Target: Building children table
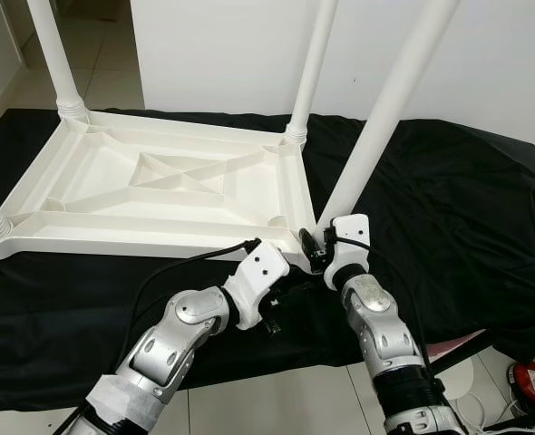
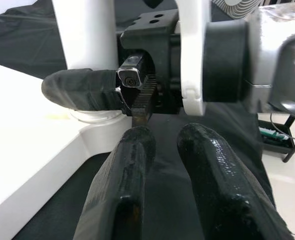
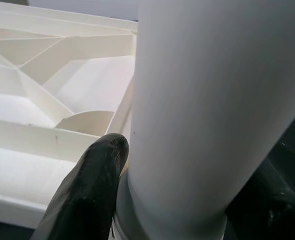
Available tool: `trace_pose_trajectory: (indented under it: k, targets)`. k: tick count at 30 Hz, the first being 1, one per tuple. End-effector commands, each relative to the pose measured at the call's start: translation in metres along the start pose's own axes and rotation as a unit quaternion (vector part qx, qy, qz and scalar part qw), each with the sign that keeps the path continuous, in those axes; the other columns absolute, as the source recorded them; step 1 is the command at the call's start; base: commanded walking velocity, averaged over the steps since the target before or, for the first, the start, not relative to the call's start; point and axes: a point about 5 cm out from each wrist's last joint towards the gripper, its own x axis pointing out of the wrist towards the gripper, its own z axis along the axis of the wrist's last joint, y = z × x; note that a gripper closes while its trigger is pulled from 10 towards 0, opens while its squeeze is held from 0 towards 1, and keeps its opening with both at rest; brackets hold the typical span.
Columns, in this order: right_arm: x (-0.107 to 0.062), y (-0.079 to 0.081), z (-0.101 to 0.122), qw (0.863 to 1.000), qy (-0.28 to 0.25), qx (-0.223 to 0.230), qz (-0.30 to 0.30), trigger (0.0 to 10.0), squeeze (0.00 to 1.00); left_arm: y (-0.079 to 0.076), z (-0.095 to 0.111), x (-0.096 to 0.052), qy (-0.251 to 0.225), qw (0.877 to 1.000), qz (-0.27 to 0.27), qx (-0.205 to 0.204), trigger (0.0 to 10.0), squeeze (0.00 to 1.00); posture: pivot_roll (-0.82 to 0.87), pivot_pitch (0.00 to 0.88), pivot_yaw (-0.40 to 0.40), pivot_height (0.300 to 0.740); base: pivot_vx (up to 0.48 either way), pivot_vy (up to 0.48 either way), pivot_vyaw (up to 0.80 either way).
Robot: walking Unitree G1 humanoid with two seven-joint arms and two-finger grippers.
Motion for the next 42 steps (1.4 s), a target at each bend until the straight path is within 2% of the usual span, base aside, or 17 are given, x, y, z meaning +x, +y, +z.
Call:
trace_pose_trajectory:
  k: [1,3,14,15,20,23,24,27,29,32,35,36,38,42]
  targets:
    - [-0.004,-0.005,-0.01,0.999,0.025,0.004,-0.021,10.0,0.0,-0.005,0.001,0.001,-0.001,1.0,-0.029,0.0,10.0,0.0,0.07,0.043,-0.095,0.74,0.0,0.0,0.0]
    - [-0.008,0.002,-0.007,0.999,0.018,0.011,-0.042,10.0,0.0,-0.004,0.002,0.001,0.0,1.0,-0.029,0.001,10.0,0.0,0.07,0.043,-0.094,0.74,0.0,0.0,0.0]
    - [-0.02,0.001,-0.001,0.998,0.022,0.013,-0.051,10.0,0.0,-0.003,0.002,0.0,0.001,0.999,-0.034,0.002,10.0,0.0,0.06,0.045,-0.09,0.74,0.0,0.0,0.0]
    - [-0.022,0.003,0.001,0.998,0.021,0.012,-0.052,10.0,1.0,-0.002,0.002,0.0,0.002,0.999,-0.034,0.003,10.0,0.0,0.05,0.047,-0.09,0.74,0.0,0.0,0.0]
    - [-0.022,0.005,0.005,0.999,0.012,0.014,-0.047,10.0,1.0,-0.001,0.002,0.001,0.001,0.999,-0.033,0.004,10.0,0.0,0.05,0.048,-0.091,0.74,0.0,0.0,0.0]
    - [-0.022,0.004,0.005,1.0,0.013,0.016,-0.014,10.0,1.0,-0.001,0.003,0.001,0.0,0.999,-0.032,0.003,10.0,0.0,0.05,0.046,-0.093,0.74,0.0,0.0,0.0]
    - [-0.022,0.003,0.005,1.0,0.013,0.017,-0.007,10.0,0.0,-0.001,0.003,0.001,0.0,0.999,-0.032,0.003,10.0,0.0,0.05,0.046,-0.093,0.74,0.0,0.0,0.0]
    - [-0.024,-0.005,0.003,0.999,0.011,0.009,0.043,10.0,0.0,-0.001,0.003,0.002,-0.001,0.999,-0.032,0.002,10.0,0.0,0.05,0.045,-0.093,0.74,0.0,0.0,0.0]
    - [-0.024,-0.005,0.003,0.999,0.011,0.009,0.043,10.0,0.0,-0.001,0.003,0.002,-0.001,0.999,-0.032,0.002,10.0,0.0,0.05,0.045,-0.093,0.74,0.0,0.0,0.0]
    - [-0.024,-0.012,0.002,0.997,0.012,0.007,0.076,10.0,0.0,-0.002,0.003,0.002,-0.001,0.999,-0.032,0.002,10.0,0.0,0.05,0.046,-0.094,0.74,0.0,0.0,0.0]
    - [-0.02,-0.027,0.006,0.987,0.003,-0.033,0.155,10.0,0.0,-0.001,0.003,0.004,-0.002,1.0,-0.031,0.003,10.0,0.0,0.04,0.043,-0.092,0.74,0.0,0.0,0.0]
    - [-0.02,-0.027,0.006,0.987,0.003,-0.033,0.155,10.0,0.0,-0.001,0.003,0.004,-0.002,1.0,-0.031,0.003,10.0,0.0,0.04,0.043,-0.092,0.74,0.0,0.0,0.0]
    - [-0.012,-0.039,0.009,0.982,0.002,-0.057,0.179,10.0,0.0,-0.001,0.003,0.005,-0.004,0.999,-0.032,0.003,10.0,0.0,0.04,0.041,-0.09,0.74,0.0,0.0,0.0]
    - [-0.004,-0.046,0.009,0.977,0.006,-0.068,0.201,10.0,0.0,-0.001,0.004,0.006,-0.004,0.999,-0.033,0.004,10.0,0.0,0.04,0.04,-0.086,0.74,0.0,0.0,0.0]
